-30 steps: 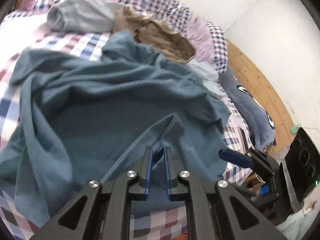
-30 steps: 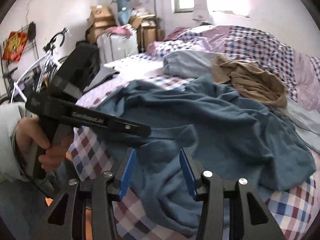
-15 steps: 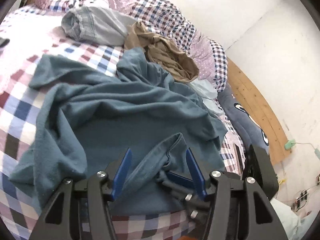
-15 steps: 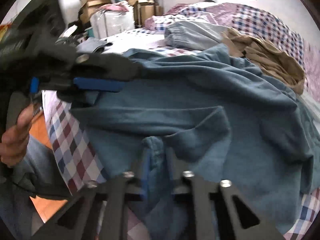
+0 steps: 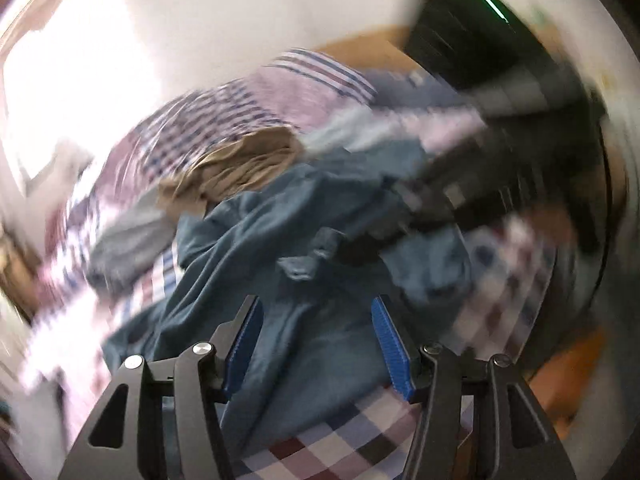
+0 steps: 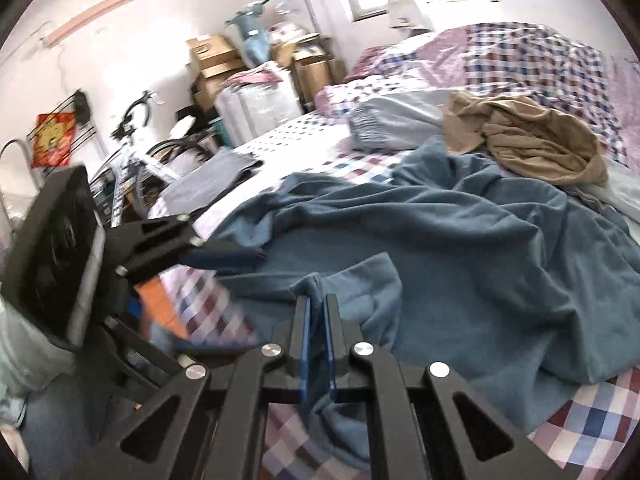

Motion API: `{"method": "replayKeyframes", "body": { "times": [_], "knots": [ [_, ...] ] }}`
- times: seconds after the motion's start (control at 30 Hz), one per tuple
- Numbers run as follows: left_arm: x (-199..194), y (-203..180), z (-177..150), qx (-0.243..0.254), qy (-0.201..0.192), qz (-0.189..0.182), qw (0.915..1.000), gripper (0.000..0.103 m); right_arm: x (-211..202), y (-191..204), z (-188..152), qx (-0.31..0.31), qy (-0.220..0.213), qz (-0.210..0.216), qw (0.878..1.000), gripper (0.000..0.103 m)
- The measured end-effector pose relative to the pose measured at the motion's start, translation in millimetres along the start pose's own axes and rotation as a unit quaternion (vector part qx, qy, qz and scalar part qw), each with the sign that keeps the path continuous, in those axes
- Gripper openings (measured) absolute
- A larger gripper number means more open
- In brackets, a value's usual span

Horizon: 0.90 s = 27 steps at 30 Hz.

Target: Fold clothes

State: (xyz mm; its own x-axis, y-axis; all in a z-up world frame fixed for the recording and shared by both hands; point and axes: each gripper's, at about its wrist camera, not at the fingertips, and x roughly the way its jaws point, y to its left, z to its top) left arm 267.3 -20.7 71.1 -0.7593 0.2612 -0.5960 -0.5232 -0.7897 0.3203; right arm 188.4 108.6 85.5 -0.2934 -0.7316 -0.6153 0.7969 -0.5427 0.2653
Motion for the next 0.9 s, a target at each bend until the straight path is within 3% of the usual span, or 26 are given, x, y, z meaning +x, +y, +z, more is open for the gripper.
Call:
{"method": "replayKeyframes", "body": {
  "times": [0.07,0.2,0.33,0.5,0.63,0.7,0.77,0.9],
  "knots": [
    [3,-17,-1,0.05,0.009,0.015,0.9986,0.061,-3,6,-4,-0.013,0.01,0.012,1.0,0.005],
    [-5,-27,-1,0.094,-0.01,0.055,0.9941,0.061,-8,17,-11,-0.04,0.029,0.037,0.998,0.005],
    [-11,-42,-9,0.153,-0.022,0.091,0.9838,0.061,-9,25,-15,-0.059,0.045,0.058,0.996,0.005],
    [-9,-61,-18,0.212,-0.022,0.115,0.9702,0.061,-8,31,-17,-0.073,0.055,0.069,0.993,0.005],
    [-5,-72,-22,0.239,-0.028,0.113,0.964,0.061,-7,40,-19,-0.087,0.065,0.086,0.99,0.005],
    [-3,-76,-24,0.251,-0.028,0.108,0.9615,0.053,-5,44,-20,-0.094,0.073,0.092,0.989,0.005],
    [-2,-80,-24,0.258,-0.029,0.1,0.9607,0.023,-3,45,-22,-0.095,0.079,0.094,0.988,0.005],
    [1,-72,-22,0.236,-0.021,0.083,0.9679,0.012,-6,41,-24,-0.088,0.076,0.087,0.989,0.008]
  ]
}}
